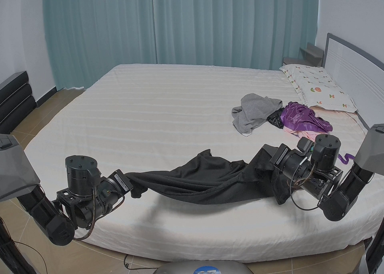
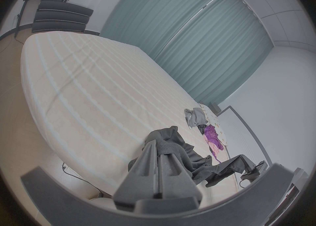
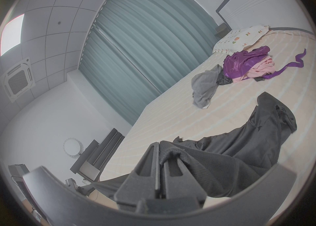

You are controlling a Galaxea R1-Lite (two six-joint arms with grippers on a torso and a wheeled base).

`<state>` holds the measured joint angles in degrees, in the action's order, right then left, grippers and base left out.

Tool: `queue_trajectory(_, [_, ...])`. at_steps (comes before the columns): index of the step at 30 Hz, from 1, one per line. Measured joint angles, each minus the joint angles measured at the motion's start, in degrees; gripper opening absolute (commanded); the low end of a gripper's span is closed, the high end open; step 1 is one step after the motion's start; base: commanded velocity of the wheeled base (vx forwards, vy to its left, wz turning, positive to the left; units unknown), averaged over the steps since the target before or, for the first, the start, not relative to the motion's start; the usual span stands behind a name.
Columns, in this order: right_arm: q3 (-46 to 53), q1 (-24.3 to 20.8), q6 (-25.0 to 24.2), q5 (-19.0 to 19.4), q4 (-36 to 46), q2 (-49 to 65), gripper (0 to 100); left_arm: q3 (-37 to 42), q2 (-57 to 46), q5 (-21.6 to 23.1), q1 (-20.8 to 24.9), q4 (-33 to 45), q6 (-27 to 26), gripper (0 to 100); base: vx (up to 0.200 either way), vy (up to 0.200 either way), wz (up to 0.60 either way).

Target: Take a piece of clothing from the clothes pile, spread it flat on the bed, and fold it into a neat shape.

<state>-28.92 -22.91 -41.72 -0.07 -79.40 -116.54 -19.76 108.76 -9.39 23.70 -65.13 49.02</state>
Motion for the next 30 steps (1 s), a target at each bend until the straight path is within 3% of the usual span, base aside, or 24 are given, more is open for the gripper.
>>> queue_trajectory(24, [0.5,0.0,0.0,0.0,-0.2,0.0,0,-0.1,-0.5,-0.3,0.0,0.0,0.0,0,0.0,0.2,0.0])
queue_trajectory(30, [1.0,0.0,0.1,0.0,-0.1,0.5,0,0.0,-0.9,-1.1,0.1,0.0,-0.4,0,0.0,0.0,0.0])
